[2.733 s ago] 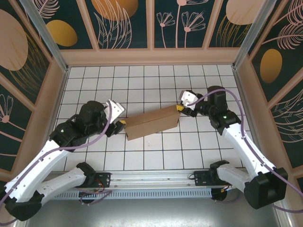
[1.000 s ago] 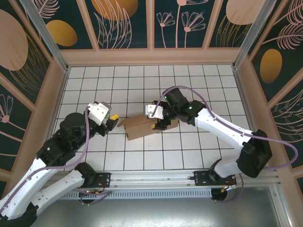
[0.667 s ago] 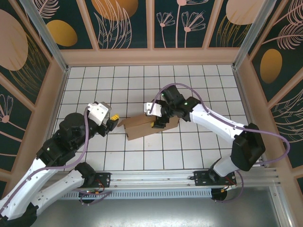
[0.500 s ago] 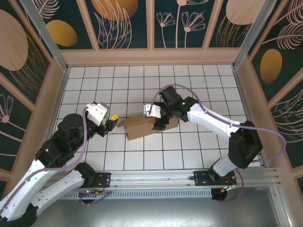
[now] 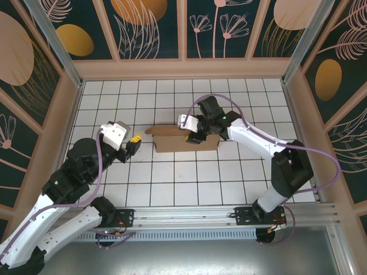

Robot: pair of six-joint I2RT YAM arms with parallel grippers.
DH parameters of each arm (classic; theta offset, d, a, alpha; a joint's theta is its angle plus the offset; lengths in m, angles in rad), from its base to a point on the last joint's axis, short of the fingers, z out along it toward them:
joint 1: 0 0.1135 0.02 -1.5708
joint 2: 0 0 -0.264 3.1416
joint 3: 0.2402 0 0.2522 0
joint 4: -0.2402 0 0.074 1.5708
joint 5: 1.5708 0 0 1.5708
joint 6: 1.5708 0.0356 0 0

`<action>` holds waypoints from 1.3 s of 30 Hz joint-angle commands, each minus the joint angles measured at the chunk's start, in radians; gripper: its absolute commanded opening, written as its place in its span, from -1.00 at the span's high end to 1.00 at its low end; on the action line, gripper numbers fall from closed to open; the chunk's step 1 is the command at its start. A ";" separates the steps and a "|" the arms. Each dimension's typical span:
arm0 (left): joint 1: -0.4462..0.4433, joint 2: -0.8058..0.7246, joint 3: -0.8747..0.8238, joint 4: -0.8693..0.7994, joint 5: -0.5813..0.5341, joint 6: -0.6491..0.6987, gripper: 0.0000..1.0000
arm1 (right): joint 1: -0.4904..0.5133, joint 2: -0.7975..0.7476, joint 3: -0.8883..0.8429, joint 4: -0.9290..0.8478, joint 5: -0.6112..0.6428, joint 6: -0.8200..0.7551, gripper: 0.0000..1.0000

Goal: Fold the paper box

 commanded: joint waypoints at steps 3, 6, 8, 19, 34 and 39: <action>-0.003 0.022 -0.038 0.062 0.025 -0.001 -0.28 | -0.023 0.070 0.056 -0.117 -0.038 -0.085 -0.13; -0.003 0.025 -0.054 0.069 0.026 0.003 -0.29 | -0.025 0.075 0.068 -0.127 -0.071 -0.111 -0.14; -0.003 0.030 -0.062 0.075 0.031 0.005 -0.30 | -0.031 0.079 0.082 -0.136 -0.090 -0.114 -0.17; -0.002 0.087 -0.074 0.094 0.010 0.056 -0.39 | -0.060 0.003 0.108 -0.076 -0.136 -0.019 -0.50; 0.115 0.311 -0.191 0.346 0.150 0.317 -0.32 | -0.063 -0.524 -0.261 0.288 -0.077 0.290 -0.26; 0.181 0.347 -0.211 0.388 0.181 0.394 -0.28 | -0.039 -0.670 -0.326 0.256 0.013 0.318 -0.20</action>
